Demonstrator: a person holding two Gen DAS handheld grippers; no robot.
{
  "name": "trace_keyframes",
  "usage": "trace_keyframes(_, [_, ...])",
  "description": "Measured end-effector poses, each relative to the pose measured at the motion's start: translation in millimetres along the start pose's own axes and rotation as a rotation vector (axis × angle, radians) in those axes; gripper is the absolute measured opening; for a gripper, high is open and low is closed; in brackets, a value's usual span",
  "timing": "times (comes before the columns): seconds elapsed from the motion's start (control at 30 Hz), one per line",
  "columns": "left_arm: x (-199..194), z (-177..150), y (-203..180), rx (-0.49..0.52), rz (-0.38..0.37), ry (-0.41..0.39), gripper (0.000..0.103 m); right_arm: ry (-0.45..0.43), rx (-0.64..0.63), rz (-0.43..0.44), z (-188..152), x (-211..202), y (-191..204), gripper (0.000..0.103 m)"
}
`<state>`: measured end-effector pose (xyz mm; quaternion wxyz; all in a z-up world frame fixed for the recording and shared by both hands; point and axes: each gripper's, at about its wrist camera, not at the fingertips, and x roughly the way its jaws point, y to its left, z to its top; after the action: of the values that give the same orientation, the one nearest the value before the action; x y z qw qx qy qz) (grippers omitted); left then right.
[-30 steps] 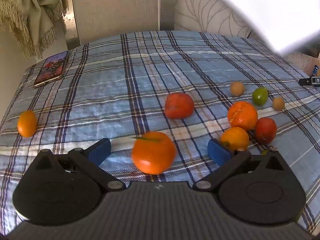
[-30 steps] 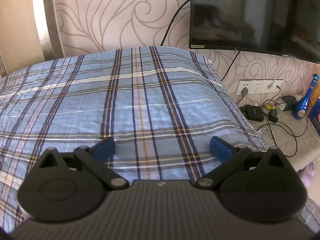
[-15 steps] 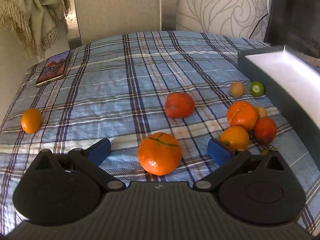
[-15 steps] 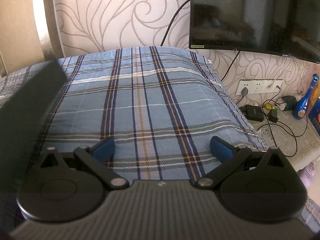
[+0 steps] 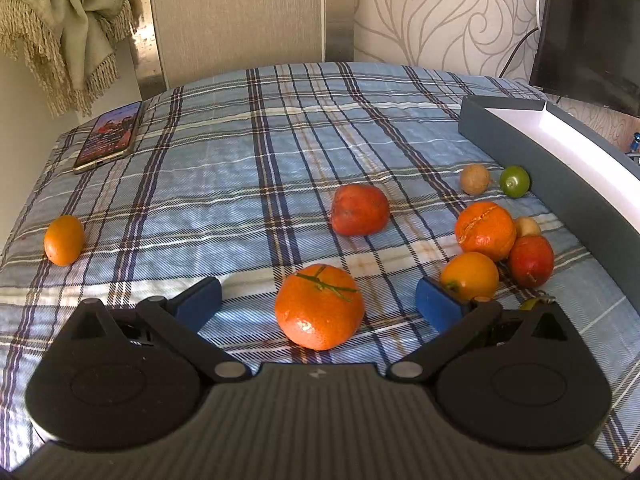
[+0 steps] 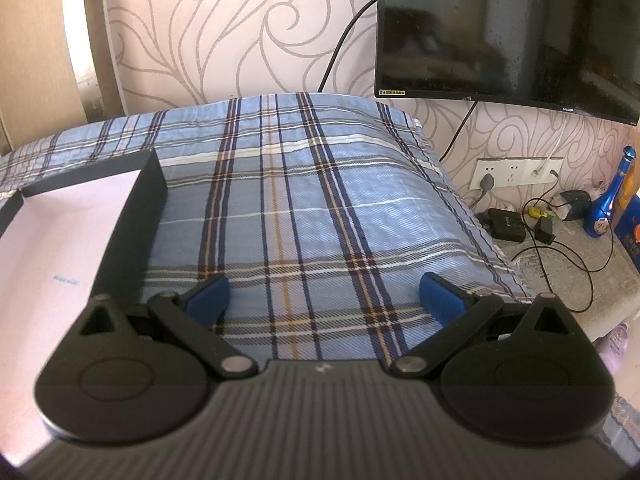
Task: Organize fruits
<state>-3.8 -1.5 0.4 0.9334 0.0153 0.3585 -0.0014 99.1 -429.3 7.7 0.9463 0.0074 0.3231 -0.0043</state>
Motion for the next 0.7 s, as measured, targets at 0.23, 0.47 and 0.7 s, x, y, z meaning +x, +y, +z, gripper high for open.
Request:
trace_keyframes(0.23, [0.0, 2.3, -1.6, -0.006, 0.01, 0.005, 0.103, 0.019, 0.008, 0.003, 3.5, 0.1, 0.7, 0.103])
trace_keyframes(0.47, [-0.2, 1.0, -4.1, -0.019, 0.028, 0.007, 0.103, -0.01, 0.031, -0.158, 0.7, -56.6, 7.6, 0.099])
trace_keyframes(0.7, [-1.3, 0.4, -4.1, -0.026, 0.033, 0.007, 0.103, -0.279, 0.103, -0.028, -3.4, -176.5, 54.2, 0.099])
